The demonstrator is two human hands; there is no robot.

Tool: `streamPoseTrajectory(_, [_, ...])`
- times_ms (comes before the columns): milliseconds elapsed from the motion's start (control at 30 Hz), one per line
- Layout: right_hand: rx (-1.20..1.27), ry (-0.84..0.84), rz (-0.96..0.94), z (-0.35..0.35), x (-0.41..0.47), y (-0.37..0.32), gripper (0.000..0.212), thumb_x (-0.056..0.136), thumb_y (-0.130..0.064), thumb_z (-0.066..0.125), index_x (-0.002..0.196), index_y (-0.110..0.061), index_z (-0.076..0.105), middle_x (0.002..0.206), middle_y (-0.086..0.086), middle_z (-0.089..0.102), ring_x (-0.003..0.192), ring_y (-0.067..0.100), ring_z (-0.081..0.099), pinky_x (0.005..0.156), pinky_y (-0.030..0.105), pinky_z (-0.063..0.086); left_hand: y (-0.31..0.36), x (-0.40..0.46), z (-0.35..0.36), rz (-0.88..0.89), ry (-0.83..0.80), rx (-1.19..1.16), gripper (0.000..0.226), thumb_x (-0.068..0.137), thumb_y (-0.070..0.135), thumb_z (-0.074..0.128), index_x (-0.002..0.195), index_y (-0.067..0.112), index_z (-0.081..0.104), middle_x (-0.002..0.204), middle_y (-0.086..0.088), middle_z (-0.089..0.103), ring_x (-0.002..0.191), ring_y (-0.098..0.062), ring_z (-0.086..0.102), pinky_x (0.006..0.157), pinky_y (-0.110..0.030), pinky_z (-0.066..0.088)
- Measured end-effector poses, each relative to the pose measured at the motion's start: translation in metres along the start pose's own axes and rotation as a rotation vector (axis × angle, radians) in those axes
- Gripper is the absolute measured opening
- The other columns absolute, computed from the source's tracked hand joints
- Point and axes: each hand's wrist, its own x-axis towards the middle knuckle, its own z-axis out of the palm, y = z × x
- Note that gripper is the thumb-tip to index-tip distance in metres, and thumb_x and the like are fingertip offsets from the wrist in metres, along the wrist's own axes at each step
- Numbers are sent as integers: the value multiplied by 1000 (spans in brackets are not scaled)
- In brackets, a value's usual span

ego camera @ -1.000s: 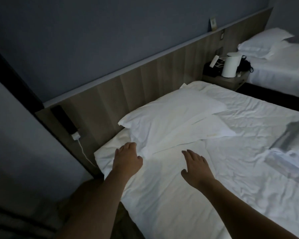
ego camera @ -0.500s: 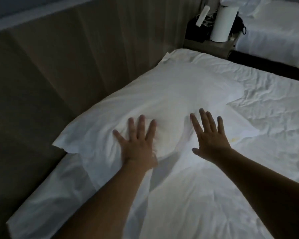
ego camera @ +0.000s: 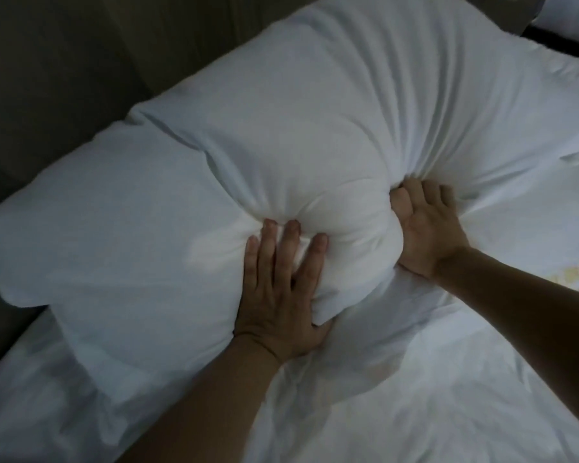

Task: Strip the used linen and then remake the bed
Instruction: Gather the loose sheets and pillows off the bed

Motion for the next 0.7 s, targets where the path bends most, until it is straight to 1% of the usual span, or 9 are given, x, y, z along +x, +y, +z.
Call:
streamPoseTrajectory(167, [-28,-4,8,1,3,2,41,72,-35,37,102,-6,42,98,23,54,84,37,48,78,44,28,-1,1,10,29,30,7,85,75,55,61,145,13,37,149,-23,33,140,-47,29,117,-59,10])
streamPoseTrajectory(233, [-38,-21,6,0,3,2,46,73,-36,40,106,-5,45,100,24,55,86,38,51,79,44,33,-2,-1,13,41,41,-5,85,75,54,60,145,13,37,149,-22,32,140,-46,29,117,-58,10])
streamPoseTrajectory(300, [-57,-50,1,-7,3,1,49,71,-35,51,109,-5,49,97,22,57,84,38,54,78,44,41,-3,-2,16,42,51,-9,85,74,52,61,145,13,38,149,-22,33,140,-45,30,117,-58,10])
streamPoseTrajectory(367, [-68,-107,13,-25,4,-2,50,63,-30,67,105,-5,58,88,17,59,78,36,57,74,41,44,-4,-2,11,40,50,-12,87,71,50,63,146,11,40,149,-24,37,140,-46,30,117,-59,13])
streamPoseTrajectory(433, [-75,-165,28,-52,4,-7,38,63,-28,72,95,-9,63,79,13,63,74,35,60,70,38,44,0,-5,-2,32,12,6,92,69,51,65,147,8,40,150,-25,36,141,-46,29,116,-60,15])
streamPoseTrajectory(500, [-65,-213,16,-87,2,-18,24,72,-28,66,89,-12,65,76,10,66,73,36,64,67,36,45,6,-17,-30,1,-93,48,101,68,57,64,150,7,32,153,-26,31,142,-46,25,117,-60,14])
streamPoseTrajectory(533, [-59,-224,11,-108,-2,-24,20,75,-28,64,88,-13,65,76,10,67,73,36,65,66,36,46,11,-25,-47,-29,-141,58,105,68,61,63,151,7,29,154,-26,28,143,-46,23,116,-61,15])
streamPoseTrajectory(633, [-1,-205,28,-182,-22,-50,18,74,-27,64,89,-18,67,77,7,69,73,34,67,61,33,46,34,-51,-112,-204,-221,33,106,71,65,62,151,4,28,156,-23,26,144,-44,23,113,-64,19])
streamPoseTrajectory(700, [52,-196,27,-236,-42,-72,22,69,-23,66,91,-21,67,76,6,69,70,34,67,58,32,44,46,-66,-160,-318,-234,22,111,73,73,59,152,2,25,157,-23,25,145,-42,22,113,-63,19])
